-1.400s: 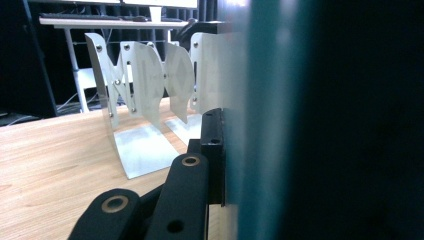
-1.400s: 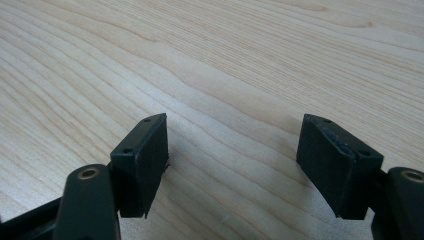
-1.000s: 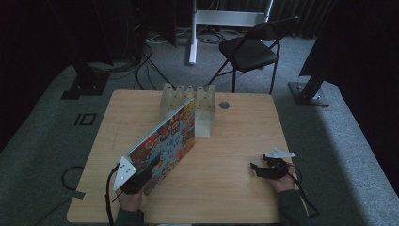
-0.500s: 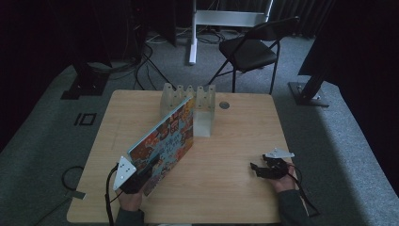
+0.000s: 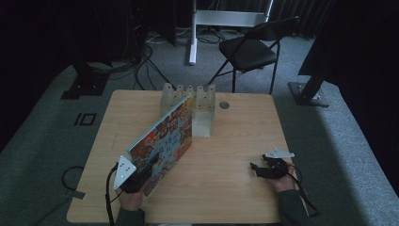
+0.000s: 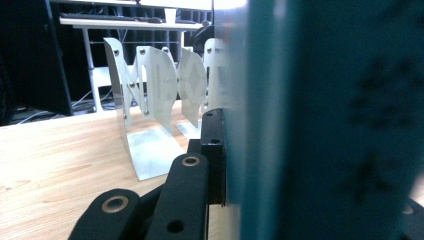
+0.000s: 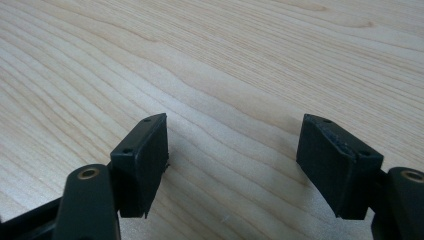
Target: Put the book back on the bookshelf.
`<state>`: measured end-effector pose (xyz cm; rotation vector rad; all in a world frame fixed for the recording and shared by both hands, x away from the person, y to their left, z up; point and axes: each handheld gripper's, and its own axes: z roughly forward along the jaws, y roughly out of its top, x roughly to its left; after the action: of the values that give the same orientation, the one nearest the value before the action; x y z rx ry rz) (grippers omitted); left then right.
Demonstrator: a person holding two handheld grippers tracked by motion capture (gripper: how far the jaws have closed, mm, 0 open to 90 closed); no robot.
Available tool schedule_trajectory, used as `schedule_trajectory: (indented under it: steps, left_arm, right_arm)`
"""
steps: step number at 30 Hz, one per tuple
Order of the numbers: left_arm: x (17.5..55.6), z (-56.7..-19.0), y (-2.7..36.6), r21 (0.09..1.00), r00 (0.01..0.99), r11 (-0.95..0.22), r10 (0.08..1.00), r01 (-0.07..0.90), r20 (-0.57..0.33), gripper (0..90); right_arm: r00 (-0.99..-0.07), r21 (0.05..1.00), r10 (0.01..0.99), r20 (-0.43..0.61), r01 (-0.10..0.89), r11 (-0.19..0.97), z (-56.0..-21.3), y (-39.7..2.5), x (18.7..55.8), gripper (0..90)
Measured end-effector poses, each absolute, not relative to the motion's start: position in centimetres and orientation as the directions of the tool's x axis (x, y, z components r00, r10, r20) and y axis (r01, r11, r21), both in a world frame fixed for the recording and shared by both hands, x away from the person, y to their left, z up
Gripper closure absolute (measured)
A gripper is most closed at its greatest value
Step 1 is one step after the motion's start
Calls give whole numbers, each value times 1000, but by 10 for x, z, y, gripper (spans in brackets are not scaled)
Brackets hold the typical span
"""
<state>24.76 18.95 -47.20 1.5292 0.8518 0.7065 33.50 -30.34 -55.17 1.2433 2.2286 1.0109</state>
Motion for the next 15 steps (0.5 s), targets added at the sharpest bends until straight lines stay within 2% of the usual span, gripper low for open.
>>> schedule_trajectory:
  steps: [15]
  left_arm:
    - [250,-467,186,992,532,-59,847,110,-9,809]
  right_arm:
    - [-528,750,849,8,565,345,-552,-303,335,283]
